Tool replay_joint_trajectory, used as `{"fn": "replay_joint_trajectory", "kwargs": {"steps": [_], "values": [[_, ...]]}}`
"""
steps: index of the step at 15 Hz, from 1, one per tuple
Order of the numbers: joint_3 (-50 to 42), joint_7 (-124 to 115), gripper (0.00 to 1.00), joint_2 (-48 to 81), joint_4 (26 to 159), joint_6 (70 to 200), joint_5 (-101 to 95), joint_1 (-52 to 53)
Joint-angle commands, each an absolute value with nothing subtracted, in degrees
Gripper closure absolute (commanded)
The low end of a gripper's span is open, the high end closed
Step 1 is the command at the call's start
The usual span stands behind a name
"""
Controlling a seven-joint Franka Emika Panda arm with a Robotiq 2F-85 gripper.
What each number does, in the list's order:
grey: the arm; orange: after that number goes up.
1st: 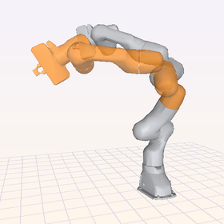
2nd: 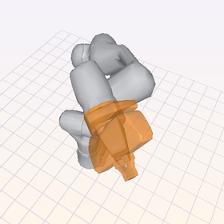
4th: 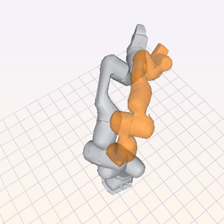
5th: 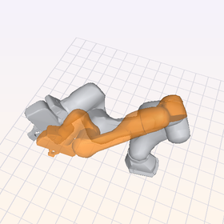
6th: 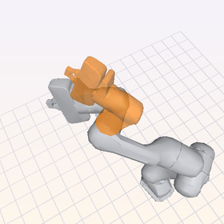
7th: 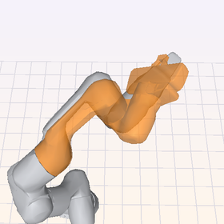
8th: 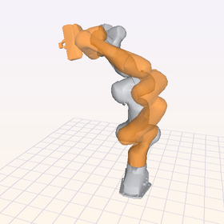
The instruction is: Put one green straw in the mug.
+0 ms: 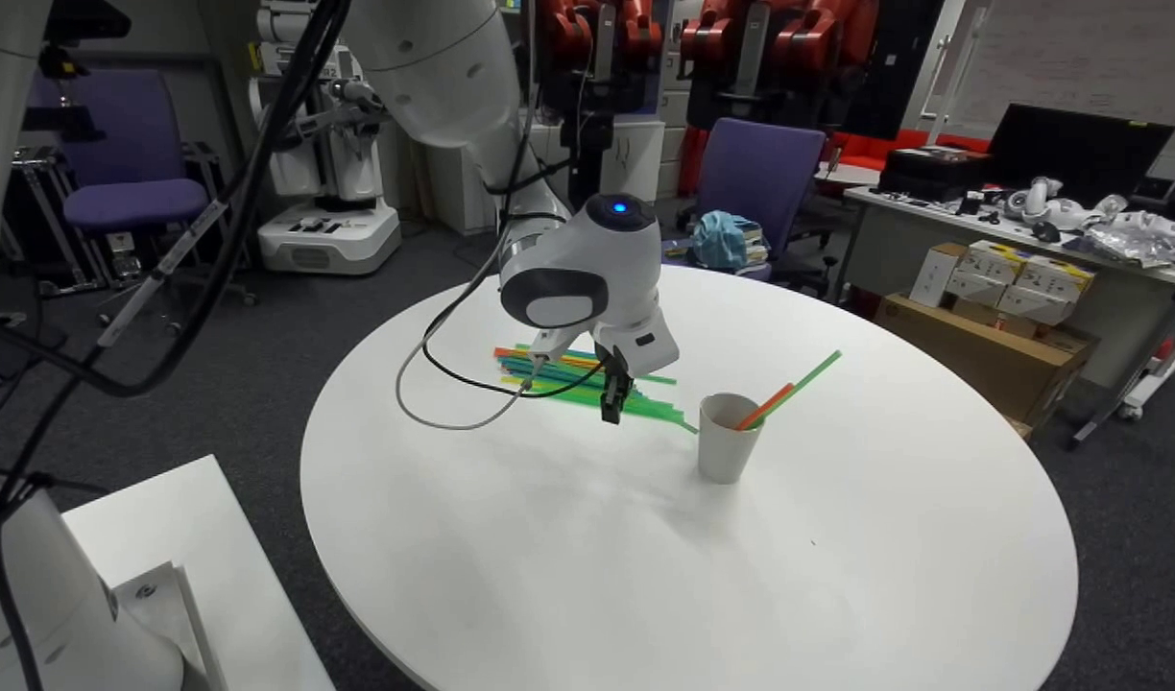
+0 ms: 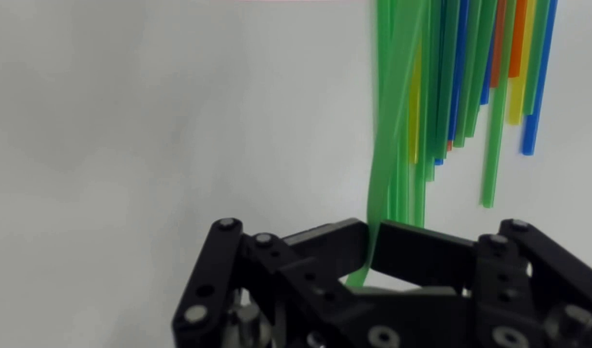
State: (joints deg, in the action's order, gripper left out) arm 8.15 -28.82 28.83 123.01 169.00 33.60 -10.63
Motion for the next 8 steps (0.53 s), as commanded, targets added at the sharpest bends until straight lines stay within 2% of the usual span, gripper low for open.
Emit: {"fn": "replay_joint_trajectory", "kwargs": {"steps": [1, 8], "values": [[7.74, -25.86, 1.00, 25.48, 123.46, 166.91, 35.90, -10.05], [6.06, -26.91, 1.00, 22.36, 124.18, 167.61, 34.70, -5.94]]}}
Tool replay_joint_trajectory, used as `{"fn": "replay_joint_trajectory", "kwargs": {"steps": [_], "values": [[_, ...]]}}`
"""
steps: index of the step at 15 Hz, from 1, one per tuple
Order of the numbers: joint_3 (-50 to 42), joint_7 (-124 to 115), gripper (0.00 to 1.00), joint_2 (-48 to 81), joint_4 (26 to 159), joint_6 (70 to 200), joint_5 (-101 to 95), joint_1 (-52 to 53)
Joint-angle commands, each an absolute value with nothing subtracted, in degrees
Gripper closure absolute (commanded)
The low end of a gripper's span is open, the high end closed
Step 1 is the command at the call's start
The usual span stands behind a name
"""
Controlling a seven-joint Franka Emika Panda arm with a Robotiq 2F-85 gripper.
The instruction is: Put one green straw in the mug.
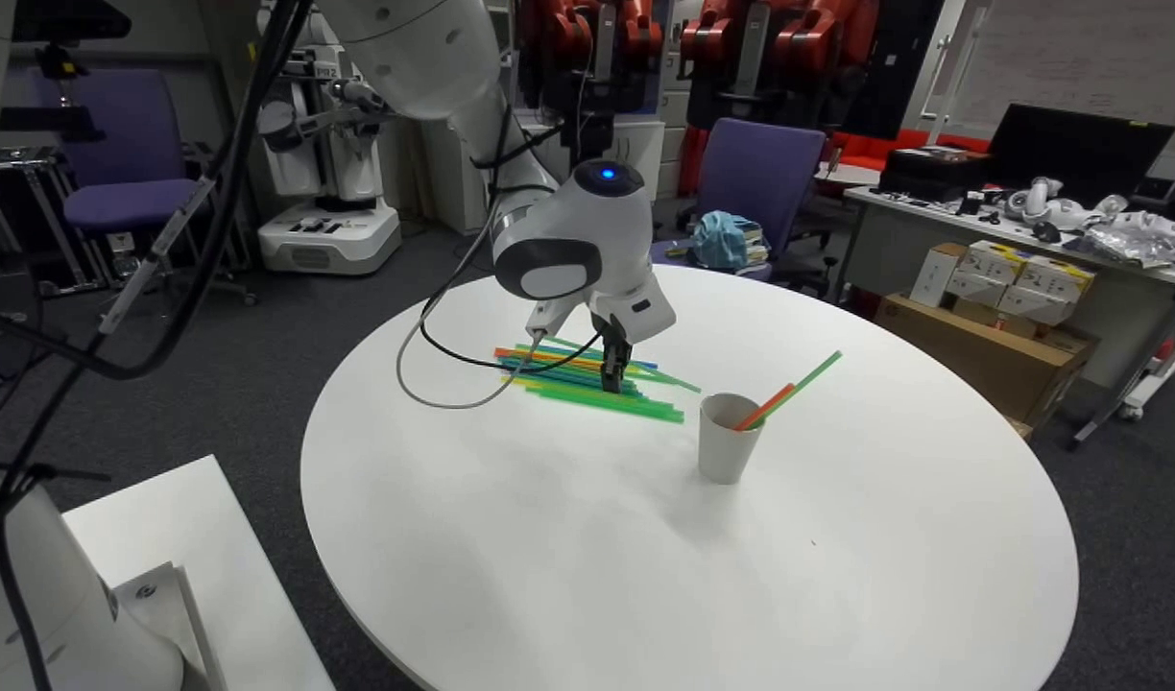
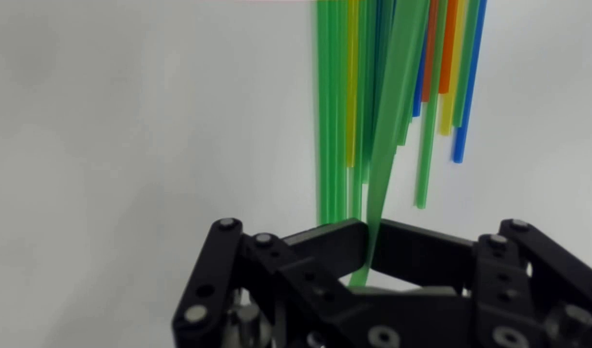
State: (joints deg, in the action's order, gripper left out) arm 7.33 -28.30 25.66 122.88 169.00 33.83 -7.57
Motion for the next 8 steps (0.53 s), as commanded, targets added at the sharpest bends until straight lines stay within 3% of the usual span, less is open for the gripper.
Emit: {"fn": "replay_joint_trajectory", "kwargs": {"steps": [1, 8], "values": [[6.25, -26.57, 1.00, 22.08, 124.13, 167.62, 35.09, -6.04], [13.04, -24.15, 1.00, 22.89, 122.12, 166.03, 40.40, -15.19]]}}
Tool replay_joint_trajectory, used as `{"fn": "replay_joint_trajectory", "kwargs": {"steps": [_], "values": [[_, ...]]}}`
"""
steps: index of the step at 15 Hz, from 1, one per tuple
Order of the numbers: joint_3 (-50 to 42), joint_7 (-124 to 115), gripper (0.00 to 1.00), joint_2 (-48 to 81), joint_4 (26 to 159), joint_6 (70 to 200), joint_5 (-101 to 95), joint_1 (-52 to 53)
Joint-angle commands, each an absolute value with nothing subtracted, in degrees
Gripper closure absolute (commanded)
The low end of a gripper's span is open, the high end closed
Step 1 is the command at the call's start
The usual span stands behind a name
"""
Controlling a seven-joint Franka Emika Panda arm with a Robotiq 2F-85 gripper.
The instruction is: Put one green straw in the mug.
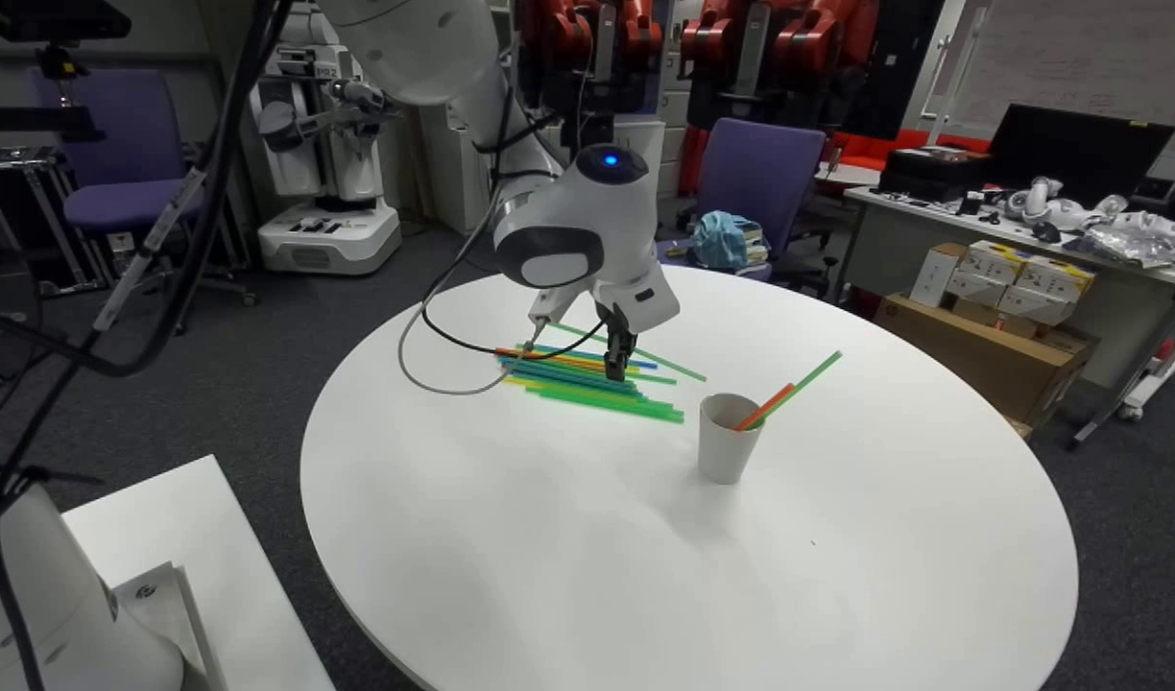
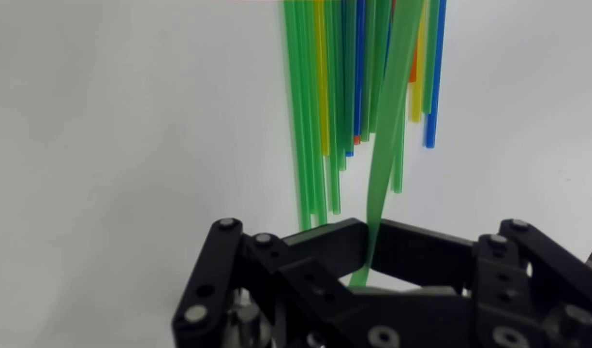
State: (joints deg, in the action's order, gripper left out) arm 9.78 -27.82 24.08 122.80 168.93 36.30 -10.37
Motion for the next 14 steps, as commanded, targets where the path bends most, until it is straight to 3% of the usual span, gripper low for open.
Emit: {"fn": "replay_joint_trajectory", "kwargs": {"steps": [1, 14], "values": [[14.06, -23.38, 1.00, 23.28, 121.68, 165.61, 41.92, -16.74], [21.88, -15.14, 1.00, 25.83, 118.98, 162.61, 62.65, -29.33]]}}
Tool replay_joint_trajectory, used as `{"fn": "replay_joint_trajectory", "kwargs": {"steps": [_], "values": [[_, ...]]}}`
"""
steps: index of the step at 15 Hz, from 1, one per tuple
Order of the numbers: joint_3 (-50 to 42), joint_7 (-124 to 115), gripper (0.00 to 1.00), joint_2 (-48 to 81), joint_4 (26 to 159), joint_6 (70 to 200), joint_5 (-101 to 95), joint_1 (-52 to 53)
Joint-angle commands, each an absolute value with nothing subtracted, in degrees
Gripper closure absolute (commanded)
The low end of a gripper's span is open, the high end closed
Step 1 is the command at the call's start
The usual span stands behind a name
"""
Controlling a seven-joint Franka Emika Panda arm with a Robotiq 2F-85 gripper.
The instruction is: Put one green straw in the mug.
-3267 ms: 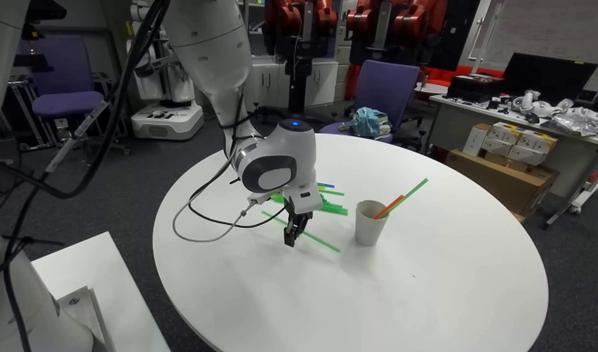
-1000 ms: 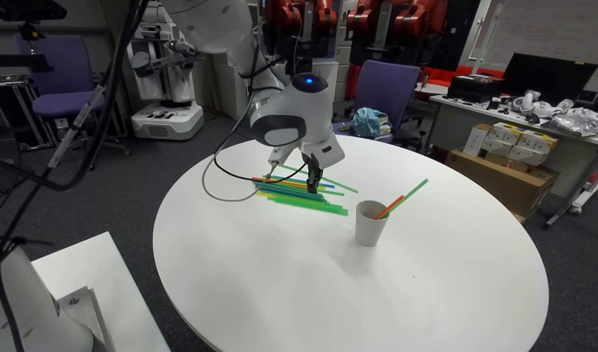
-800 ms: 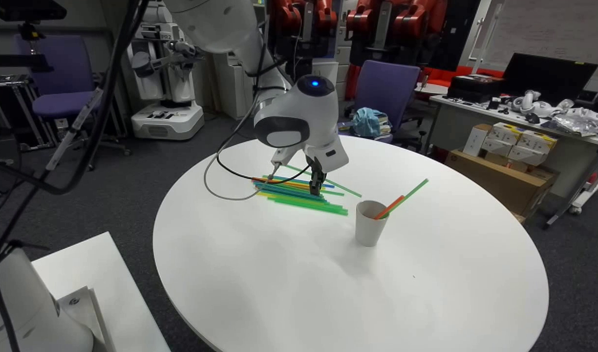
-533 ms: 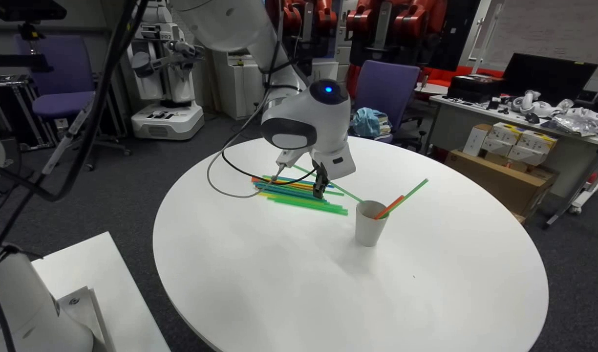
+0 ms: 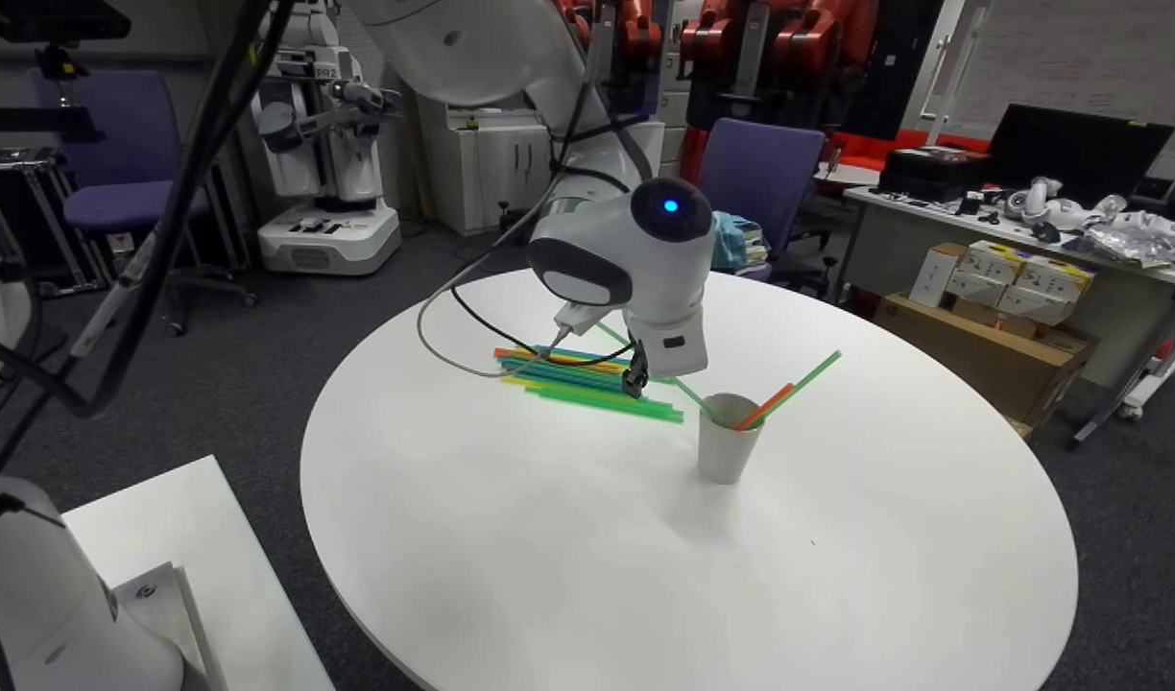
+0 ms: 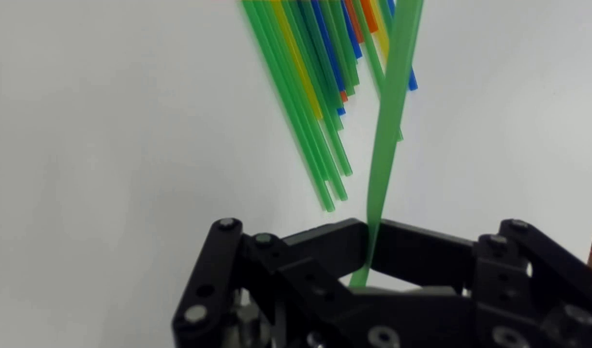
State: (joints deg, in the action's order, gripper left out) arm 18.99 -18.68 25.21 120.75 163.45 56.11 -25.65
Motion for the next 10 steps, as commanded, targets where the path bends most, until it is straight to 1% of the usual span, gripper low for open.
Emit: {"fn": "replay_joint_trajectory", "kwargs": {"steps": [1, 10], "values": [[22.32, -14.46, 1.00, 25.97, 118.77, 162.72, 65.16, -30.02], [22.91, -9.39, 1.00, 28.41, 115.85, 163.42, 80.79, -32.15]]}}
